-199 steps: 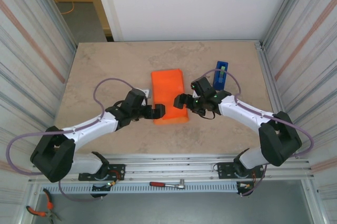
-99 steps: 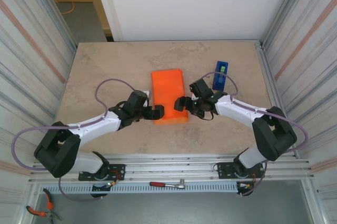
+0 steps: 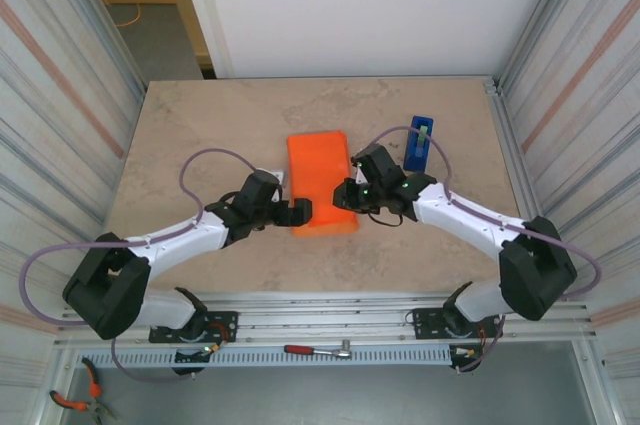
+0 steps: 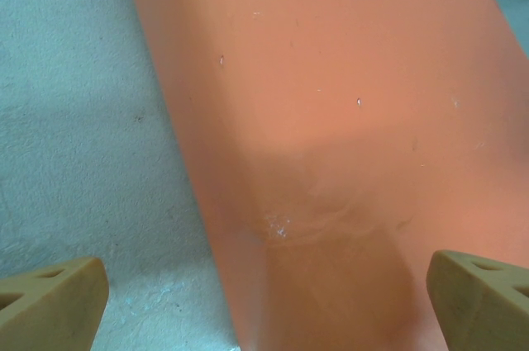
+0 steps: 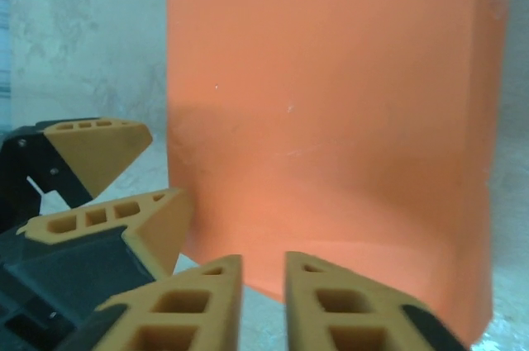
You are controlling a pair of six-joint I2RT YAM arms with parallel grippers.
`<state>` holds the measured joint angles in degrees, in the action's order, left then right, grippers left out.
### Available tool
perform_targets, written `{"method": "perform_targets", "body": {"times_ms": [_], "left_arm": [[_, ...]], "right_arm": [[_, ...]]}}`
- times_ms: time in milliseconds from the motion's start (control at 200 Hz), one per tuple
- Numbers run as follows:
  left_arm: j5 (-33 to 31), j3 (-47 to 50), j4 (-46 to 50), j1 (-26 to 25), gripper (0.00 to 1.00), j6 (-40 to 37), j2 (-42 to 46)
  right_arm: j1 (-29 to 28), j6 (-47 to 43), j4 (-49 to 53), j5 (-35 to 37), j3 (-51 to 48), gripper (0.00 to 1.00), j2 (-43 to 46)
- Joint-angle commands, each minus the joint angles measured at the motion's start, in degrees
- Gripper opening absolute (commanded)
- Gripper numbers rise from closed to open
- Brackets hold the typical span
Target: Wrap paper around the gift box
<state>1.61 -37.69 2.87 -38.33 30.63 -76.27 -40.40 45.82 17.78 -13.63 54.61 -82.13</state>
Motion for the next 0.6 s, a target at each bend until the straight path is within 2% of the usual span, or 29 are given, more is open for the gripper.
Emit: {"method": "perform_targets", "body": {"times_ms": [0,120,291,596], "left_arm": [[-0.6,-0.1,-0.5,-0.1,0.99,-1.1,1.5],[-0.7,-0.2,-0.5,-0.1,0.99,-1.1,1.4],[-0.3,-0.7,-0.8,-0.1,0.99,-1.3,1.0],[0.2,0.9,-3.3,-0.3,0.99,-1.3,-0.4]], "right_arm": [[-1.4,0.4,-1.8,-1.0,1.9,0.1,-4.1],[-2.1,0.6,-3.9,-0.3,1.7,0.0,-8.0],[-2.1,1.5,-6.9,1.5,-0.3,0.0,-11.9],[-2.1,2.6,-9.4,1.6,-2.0,0.0,-13.0]]}}
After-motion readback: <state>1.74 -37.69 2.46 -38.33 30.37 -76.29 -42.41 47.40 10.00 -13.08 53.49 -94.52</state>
